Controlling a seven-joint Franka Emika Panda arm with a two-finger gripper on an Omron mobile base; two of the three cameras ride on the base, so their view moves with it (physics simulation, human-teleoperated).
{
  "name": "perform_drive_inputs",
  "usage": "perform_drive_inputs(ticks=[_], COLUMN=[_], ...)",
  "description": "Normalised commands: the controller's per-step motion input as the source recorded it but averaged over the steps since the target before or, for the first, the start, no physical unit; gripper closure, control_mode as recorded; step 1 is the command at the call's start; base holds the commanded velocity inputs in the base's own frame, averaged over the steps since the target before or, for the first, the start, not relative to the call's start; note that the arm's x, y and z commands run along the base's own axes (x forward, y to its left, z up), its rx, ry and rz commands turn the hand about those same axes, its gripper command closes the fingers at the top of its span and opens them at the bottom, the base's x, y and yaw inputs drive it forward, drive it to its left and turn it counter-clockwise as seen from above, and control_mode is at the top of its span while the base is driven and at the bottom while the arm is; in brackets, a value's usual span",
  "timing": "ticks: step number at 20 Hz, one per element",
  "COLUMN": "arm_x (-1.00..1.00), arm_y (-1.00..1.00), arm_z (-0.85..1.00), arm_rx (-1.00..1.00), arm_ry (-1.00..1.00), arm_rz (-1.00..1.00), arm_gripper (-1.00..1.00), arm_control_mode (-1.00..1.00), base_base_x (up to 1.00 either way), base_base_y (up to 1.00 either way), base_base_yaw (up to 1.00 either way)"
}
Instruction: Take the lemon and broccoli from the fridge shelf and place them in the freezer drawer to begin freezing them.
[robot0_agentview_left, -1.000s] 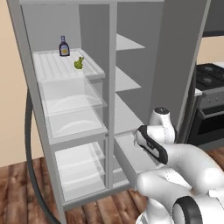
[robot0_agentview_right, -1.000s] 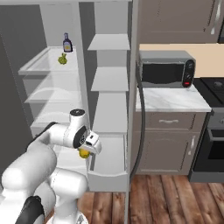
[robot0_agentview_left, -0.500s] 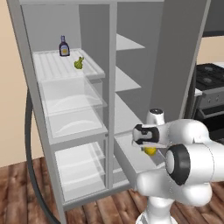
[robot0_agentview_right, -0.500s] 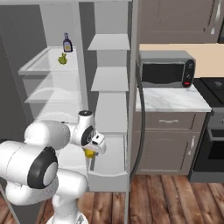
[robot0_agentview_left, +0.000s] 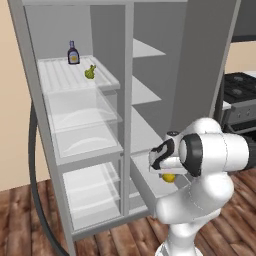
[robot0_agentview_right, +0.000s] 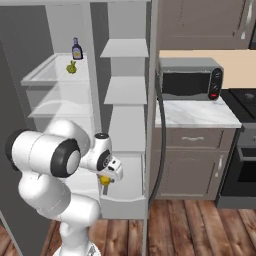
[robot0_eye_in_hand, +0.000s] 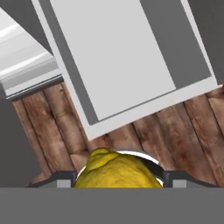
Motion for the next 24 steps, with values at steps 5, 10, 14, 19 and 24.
perform_drive_inputs(ticks=[5, 10, 14, 19, 24], arm_x=[0.23, 0.43, 0.37, 0.21, 0.08], arm_y=[-0.07, -0.15, -0.09, -0.01, 0.00], arm_z=[-0.31, -0.29, -0.36, -0.43, -0.38], arm_rx=[0.00, 0.01, 0.00, 0.00, 0.00], arm_ry=[0.01, 0.09, 0.08, 0.06, 0.01], arm_rz=[0.00, 0.00, 0.00, 0.00, 0.00], arm_gripper=[1.00, 1.00, 1.00, 1.00, 1.00], arm_control_mode=[-1.00, -1.00, -1.00, -1.00, -1.00], base_base_x=[0.00, 0.00, 0.00, 0.00, 0.00], base_base_y=[0.00, 0.00, 0.00, 0.00, 0.00], base_base_yaw=[0.00, 0.00, 0.00, 0.00, 0.00])
